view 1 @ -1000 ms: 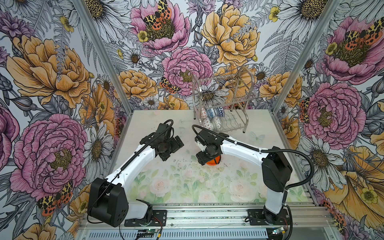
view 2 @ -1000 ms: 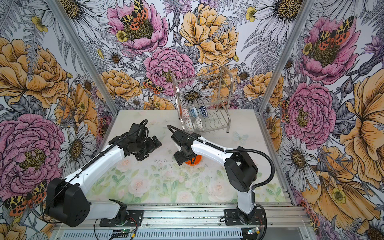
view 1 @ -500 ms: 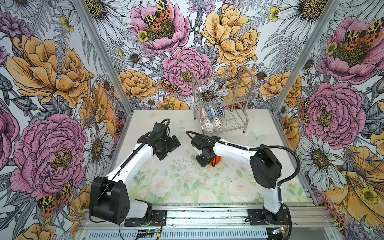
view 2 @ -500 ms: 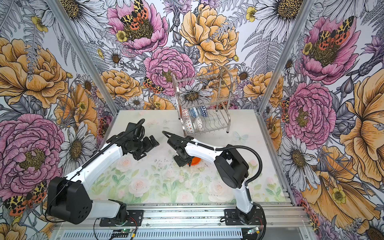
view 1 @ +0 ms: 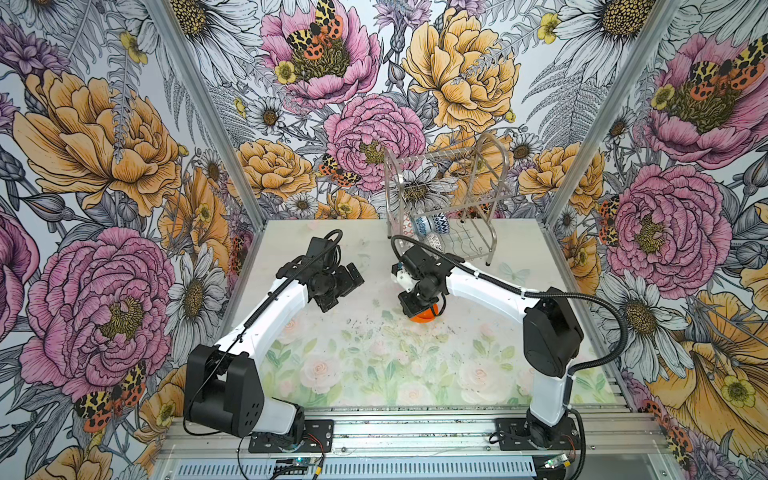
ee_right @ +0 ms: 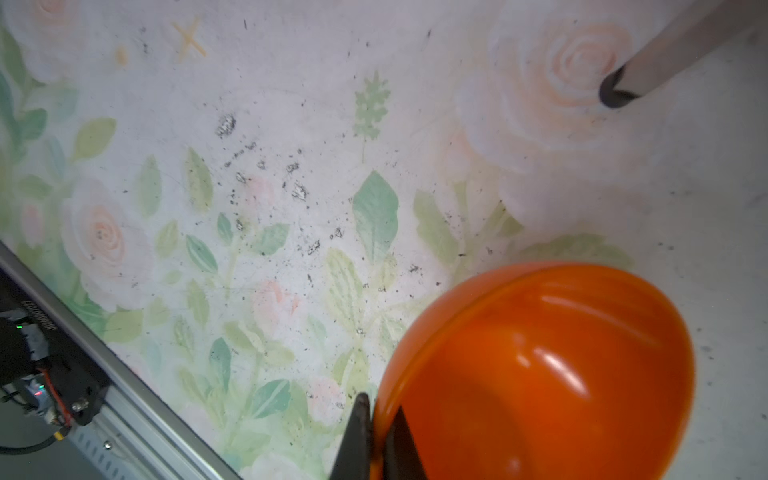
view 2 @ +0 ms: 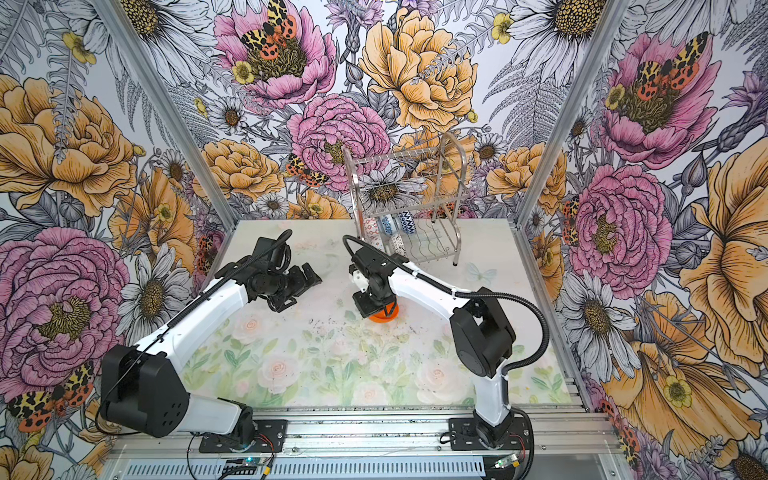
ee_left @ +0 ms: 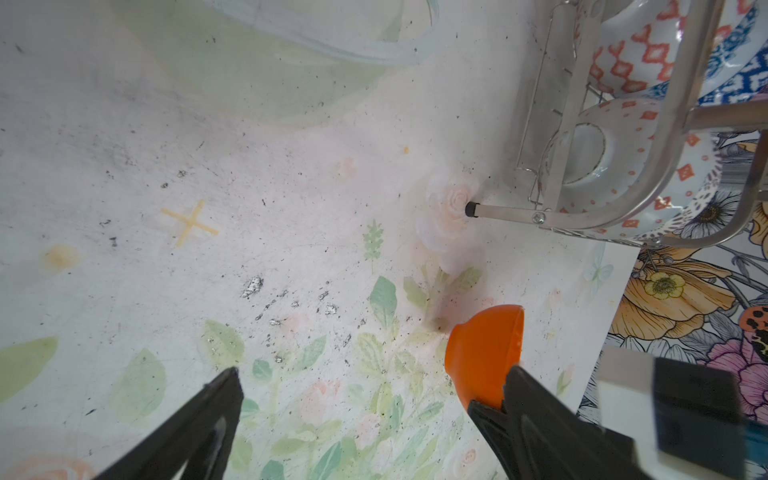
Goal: Load the bowls into the dish rack
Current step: 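Grasp the orange bowl rim with the right gripper and lift it, then carry the orange bowl with the right gripper to the rack beside the patterned bowls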
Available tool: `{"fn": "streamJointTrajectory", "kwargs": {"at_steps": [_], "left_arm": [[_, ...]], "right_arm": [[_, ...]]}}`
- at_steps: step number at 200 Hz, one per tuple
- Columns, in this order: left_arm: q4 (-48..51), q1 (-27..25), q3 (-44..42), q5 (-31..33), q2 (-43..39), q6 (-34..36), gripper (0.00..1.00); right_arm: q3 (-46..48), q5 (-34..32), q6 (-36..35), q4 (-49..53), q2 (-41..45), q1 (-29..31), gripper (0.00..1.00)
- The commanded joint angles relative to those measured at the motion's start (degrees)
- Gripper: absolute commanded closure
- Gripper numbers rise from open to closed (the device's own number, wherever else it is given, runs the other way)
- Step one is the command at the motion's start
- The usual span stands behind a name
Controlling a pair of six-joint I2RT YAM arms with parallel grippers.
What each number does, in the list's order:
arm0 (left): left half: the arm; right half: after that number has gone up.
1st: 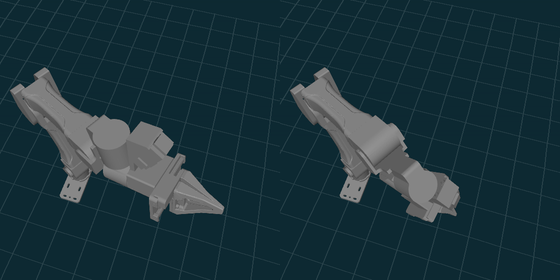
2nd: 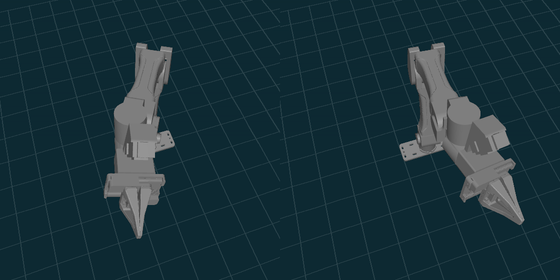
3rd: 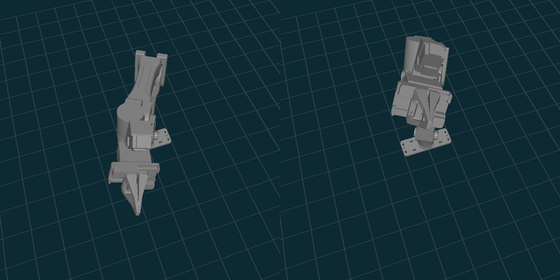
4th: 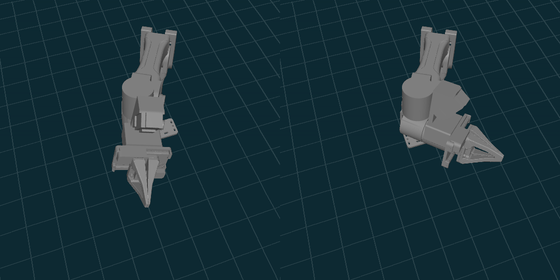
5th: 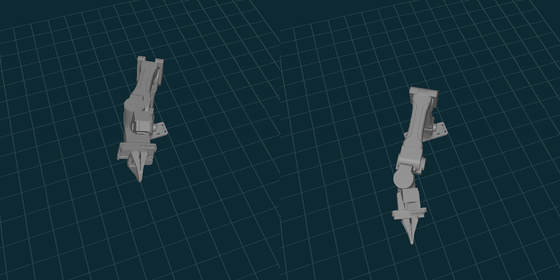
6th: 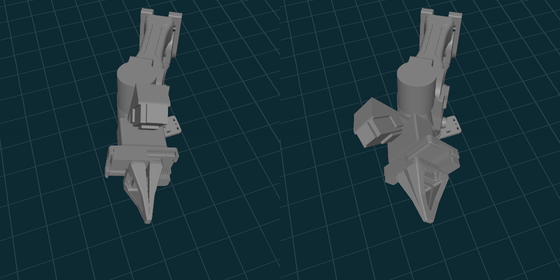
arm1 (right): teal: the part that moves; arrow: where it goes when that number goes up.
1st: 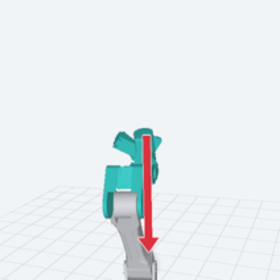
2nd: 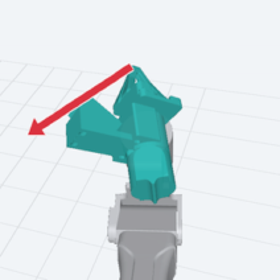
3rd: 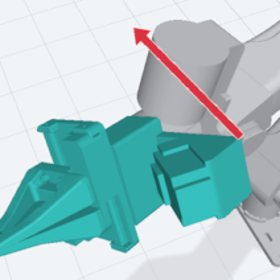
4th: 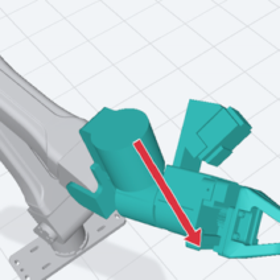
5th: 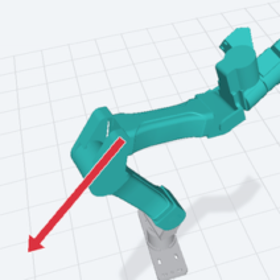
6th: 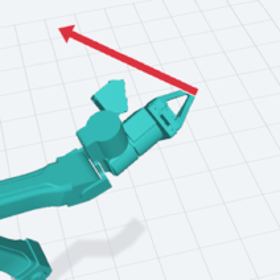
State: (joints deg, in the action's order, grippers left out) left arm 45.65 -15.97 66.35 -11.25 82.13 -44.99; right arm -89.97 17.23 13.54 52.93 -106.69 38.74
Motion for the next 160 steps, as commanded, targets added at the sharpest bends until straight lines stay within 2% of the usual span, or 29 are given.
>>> {"fn": "streamJointTrajectory", "kwargs": {"at_steps": [1,37,58,160], "left_arm": [[-1.1,-1.2,3.0,-1.0,1.6,0.8,0.01],[-3.0,-2.6,5.1,-1.4,4.1,0.4,0.01],[-3.7,-3.5,6.9,-1.8,5.8,0.5,0.01],[-6.5,-7.5,19.7,-6.7,15.2,6.7,0.01]], "right_arm": [[-3.0,10.2,-2.1,-1.0,7.0,-3.8,1.00],[-4.3,23.4,-2.3,-1.0,8.8,-15.2,1.00],[-5.2,27.3,-2.4,-1.1,8.8,-20.1,1.00],[-11.9,29.8,-2.7,-1.8,0.6,-29.3,1.00]]}}
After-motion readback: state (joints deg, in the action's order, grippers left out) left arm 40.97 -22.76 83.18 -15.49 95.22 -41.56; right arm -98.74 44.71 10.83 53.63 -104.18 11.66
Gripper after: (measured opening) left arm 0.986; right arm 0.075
